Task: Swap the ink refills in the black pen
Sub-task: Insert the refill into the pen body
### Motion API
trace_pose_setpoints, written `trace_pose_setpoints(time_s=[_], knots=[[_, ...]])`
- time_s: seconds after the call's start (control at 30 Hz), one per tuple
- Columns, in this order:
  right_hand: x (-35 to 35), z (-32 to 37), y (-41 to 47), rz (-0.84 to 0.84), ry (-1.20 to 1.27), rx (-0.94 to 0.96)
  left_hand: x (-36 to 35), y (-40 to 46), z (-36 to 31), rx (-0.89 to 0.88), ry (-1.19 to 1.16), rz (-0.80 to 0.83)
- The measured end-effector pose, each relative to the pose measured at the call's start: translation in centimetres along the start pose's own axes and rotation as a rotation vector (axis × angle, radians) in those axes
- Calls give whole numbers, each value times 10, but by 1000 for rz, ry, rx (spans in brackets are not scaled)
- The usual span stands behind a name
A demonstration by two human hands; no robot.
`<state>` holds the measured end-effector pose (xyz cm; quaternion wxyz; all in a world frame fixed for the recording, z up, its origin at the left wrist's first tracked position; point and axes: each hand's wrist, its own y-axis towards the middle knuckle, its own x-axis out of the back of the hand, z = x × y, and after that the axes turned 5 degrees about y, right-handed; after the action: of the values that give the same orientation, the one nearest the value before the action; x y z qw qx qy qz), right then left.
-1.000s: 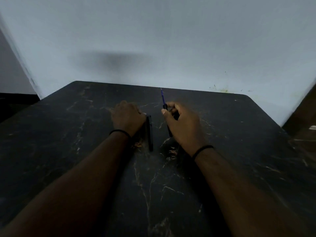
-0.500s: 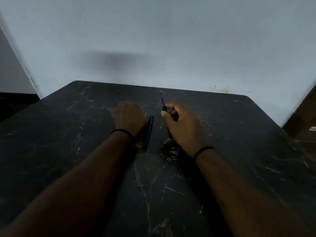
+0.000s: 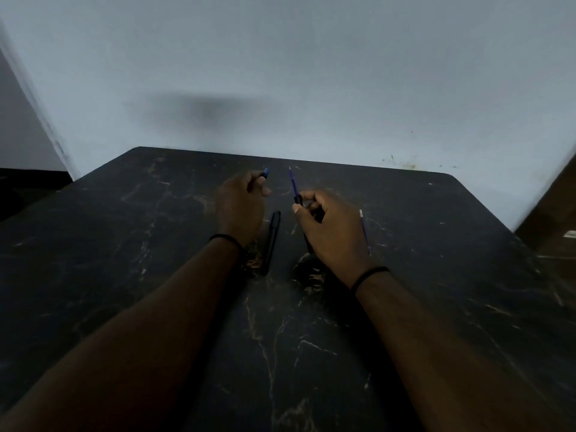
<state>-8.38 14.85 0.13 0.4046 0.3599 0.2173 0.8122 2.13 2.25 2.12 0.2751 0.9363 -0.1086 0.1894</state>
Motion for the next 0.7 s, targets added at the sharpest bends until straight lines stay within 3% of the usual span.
trace_pose_setpoints(time_s=[0.17,0.3,0.7], knots=[[3,4,-2,42,-10,40,-1,-2,-8,242,-556,56],[8,10,-3,73,-43,71,2,-5,-11,329,-801,111],[10,18,-3,95,-89,37,4,-6,-10,363,-944,287]])
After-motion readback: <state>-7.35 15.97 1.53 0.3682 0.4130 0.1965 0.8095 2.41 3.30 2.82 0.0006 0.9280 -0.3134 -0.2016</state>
